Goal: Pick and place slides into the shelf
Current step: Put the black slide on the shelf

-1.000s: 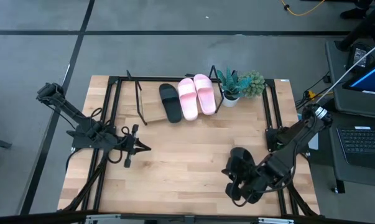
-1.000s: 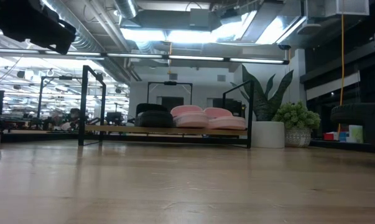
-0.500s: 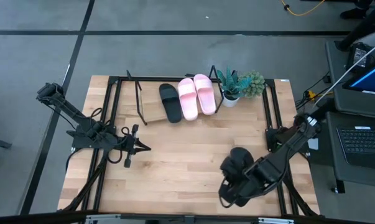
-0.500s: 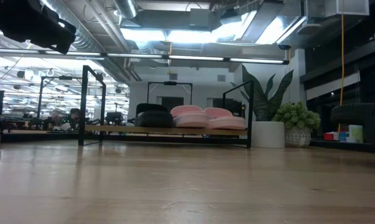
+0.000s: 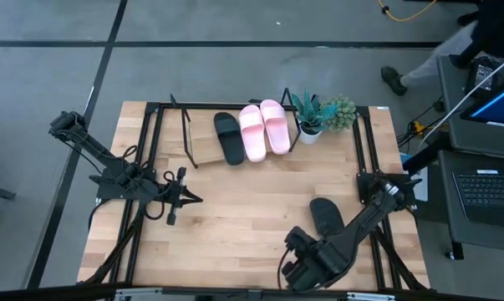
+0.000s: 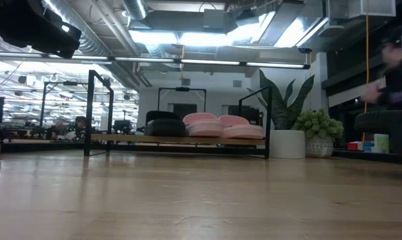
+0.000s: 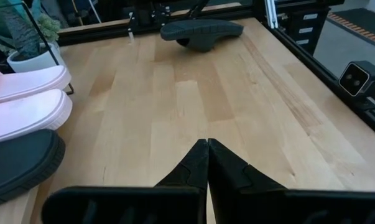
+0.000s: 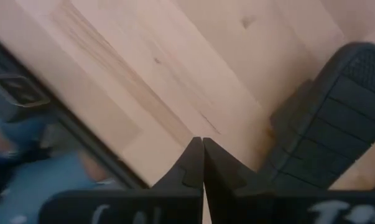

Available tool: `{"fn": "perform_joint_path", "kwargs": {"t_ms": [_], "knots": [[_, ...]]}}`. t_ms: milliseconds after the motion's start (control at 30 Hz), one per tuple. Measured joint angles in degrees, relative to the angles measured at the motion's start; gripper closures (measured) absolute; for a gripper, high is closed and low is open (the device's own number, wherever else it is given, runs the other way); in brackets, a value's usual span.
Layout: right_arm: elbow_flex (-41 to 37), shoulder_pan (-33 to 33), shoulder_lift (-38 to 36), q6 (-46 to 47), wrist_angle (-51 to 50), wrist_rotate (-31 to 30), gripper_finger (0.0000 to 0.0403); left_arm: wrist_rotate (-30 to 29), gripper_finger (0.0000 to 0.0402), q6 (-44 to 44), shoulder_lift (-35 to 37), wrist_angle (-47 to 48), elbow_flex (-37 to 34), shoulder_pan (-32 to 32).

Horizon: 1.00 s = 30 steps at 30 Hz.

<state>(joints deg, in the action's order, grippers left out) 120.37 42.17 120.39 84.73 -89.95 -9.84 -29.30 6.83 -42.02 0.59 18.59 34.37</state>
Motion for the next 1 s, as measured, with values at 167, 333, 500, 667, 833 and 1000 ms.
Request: {"fn": "perform_joint_path", "kwargs": {"t_ms": [167,333,500,667,833,1000], "knots": [[-3.7,0.0,1.7,0.1,-0.1,5.1,0.0399,0.0,0.0401,0.0,0.0,-0.1,0.0,0.0],[-8.0,0.0,2.0,0.8,-0.1,10.1,0.0399,0.0,0.0401,0.0,0.0,0.1,0.0,0.0],[-10.2,-0.1,2.0,2.1,-0.1,10.2,0.0388,0.0,0.0401,0.0,0.0,0.2,0.0,0.0],[-11.2,-0.4,2.0,2.2,0.0,9.7,0.0353,0.0,0.0401,0.0,0.0,0.2,0.0,0.0],[-13.0,-0.7,2.0,3.4,-0.1,9.5,0.0307,0.0,0.0401,0.0,0.0,0.3,0.0,0.0],[-13.1,-1.3,2.0,3.8,-0.1,9.9,0.0264,0.0,0.0401,0.0,0.0,0.3,0.0,0.0]]}}
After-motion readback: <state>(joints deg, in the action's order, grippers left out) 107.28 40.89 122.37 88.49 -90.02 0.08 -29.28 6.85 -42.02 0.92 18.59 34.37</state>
